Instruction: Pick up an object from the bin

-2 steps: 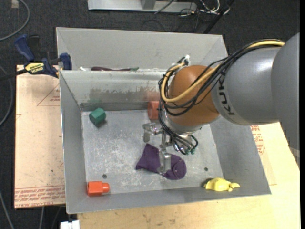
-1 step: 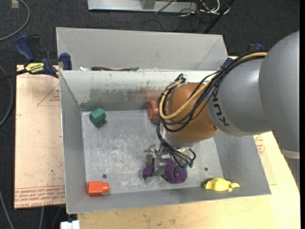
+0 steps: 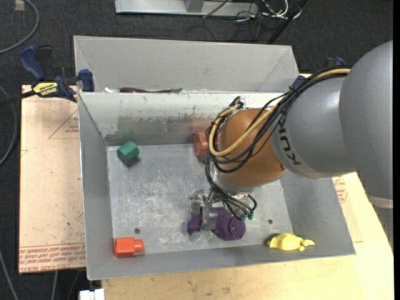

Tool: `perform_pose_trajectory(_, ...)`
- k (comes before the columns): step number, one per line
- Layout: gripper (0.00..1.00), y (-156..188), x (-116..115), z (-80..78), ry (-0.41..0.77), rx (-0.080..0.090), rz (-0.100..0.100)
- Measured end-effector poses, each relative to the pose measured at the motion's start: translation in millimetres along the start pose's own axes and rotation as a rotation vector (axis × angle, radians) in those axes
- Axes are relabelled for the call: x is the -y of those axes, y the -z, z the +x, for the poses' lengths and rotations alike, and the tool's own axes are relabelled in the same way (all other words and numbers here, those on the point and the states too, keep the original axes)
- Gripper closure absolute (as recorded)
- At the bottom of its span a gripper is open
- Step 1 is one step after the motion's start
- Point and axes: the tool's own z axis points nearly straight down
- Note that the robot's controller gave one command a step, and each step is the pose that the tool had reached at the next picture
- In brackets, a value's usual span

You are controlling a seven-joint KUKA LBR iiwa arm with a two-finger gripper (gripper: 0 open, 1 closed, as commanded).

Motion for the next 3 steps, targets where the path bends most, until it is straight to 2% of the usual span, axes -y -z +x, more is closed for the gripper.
perform_pose_trajectory(1, 1.0, 44.2, 0.6, -1.1, 0.003, -0.008, -0.001)
perform_pose_trajectory(2, 1.0, 105.7, 2.8, 1.5, 0.009, -0.003, -0.001)
perform_pose_trajectory(3, 1.0, 165.7, 2.7, 5.0, -0.058, -0.006, -0.002)
